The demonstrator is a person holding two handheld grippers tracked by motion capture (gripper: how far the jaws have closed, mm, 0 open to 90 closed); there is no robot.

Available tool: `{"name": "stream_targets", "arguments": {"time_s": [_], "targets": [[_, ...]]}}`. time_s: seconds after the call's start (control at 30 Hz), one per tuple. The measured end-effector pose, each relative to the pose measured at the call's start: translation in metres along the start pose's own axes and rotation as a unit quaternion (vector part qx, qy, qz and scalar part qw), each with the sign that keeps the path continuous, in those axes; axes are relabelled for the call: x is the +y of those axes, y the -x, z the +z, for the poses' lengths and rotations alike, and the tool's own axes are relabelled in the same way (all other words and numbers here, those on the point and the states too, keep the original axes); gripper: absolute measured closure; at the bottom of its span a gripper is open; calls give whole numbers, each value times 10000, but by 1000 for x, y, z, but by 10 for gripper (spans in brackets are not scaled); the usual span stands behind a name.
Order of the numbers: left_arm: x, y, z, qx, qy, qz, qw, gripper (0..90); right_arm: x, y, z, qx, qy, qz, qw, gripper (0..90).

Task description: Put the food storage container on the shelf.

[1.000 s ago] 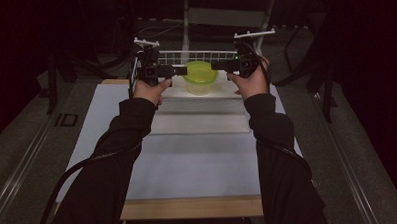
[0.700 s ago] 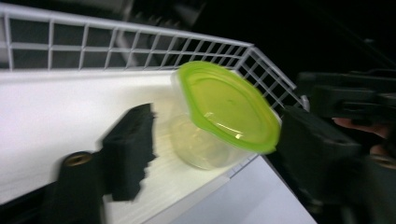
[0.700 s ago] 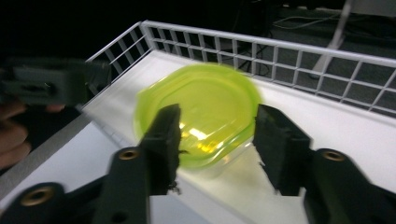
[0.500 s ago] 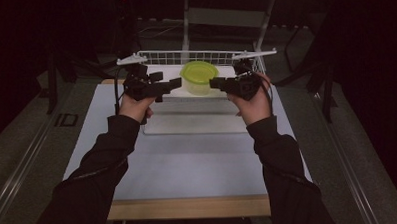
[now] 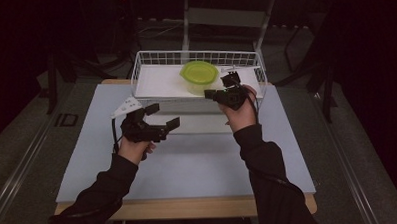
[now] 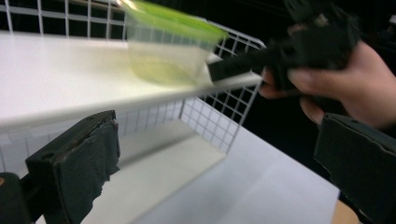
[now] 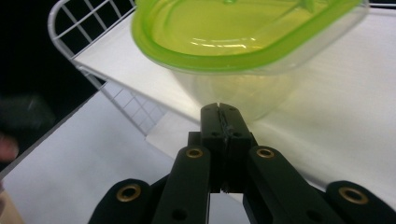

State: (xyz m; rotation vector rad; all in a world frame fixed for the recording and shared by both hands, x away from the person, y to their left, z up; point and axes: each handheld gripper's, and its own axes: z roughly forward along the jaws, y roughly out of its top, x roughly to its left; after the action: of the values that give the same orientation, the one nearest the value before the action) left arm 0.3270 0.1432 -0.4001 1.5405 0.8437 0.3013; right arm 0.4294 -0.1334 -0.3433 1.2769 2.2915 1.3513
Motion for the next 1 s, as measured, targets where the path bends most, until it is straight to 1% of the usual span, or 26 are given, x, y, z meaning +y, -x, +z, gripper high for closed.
{"name": "stream_targets", "arguments": {"time_s": [0.03,0.1,0.13,0.2,0.3,0.37,0.4,0.47,0.5,0.53,0.67,0.73,0.8,0.87,0.93,0.97,1.0], "targets": [[-4,0,-1,-49,-20,-36,10000,10,1,1,1,-12,24,28,10000,893],[-11,2,-3,0,-121,23,9999,10,3,5,2,-67,52,85,9999,884],[-14,3,-3,-33,-147,57,9999,10,4,6,3,-80,60,115,9999,884],[-19,4,-3,-14,-214,123,9997,10,6,9,5,-88,58,192,9998,877],[-24,7,-3,-25,-211,239,9995,10,8,11,8,-154,50,216,9996,872],[-28,9,-3,-64,-182,269,9995,10,10,12,11,-235,41,198,9995,864],[-29,10,-3,-72,-222,293,9993,10,10,13,13,-272,32,199,9994,864],[-33,12,-3,-90,-205,332,9992,10,10,15,14,-288,41,258,9992,859],[-34,13,-3,-78,-255,382,9989,10,10,16,14,-278,32,265,9993,860],[-35,13,-3,-78,-266,389,9989,10,10,16,15,-256,43,274,9993,859],[-38,12,-6,-54,-261,386,9989,10,5,14,12,-260,43,185,9995,834],[-40,11,-7,-73,-279,371,9989,10,2,11,8,-268,34,78,9996,806],[-42,10,-9,-65,-300,483,9984,10,-2,8,2,-204,89,16,9998,796],[-43,10,-11,-91,-290,555,9980,10,-5,4,-4,-185,128,-91,9997,763],[-44,11,-14,-122,-308,613,9976,10,-9,0,-11,-144,164,-220,9995,697],[-44,11,-14,-122,-308,613,9976,10,-9,0,-11,-144,164,-220,9995,697],[-45,12,-16,-198,-278,659,9972,10,-14,-5,-16,-91,222,-345,9991,588]]}}
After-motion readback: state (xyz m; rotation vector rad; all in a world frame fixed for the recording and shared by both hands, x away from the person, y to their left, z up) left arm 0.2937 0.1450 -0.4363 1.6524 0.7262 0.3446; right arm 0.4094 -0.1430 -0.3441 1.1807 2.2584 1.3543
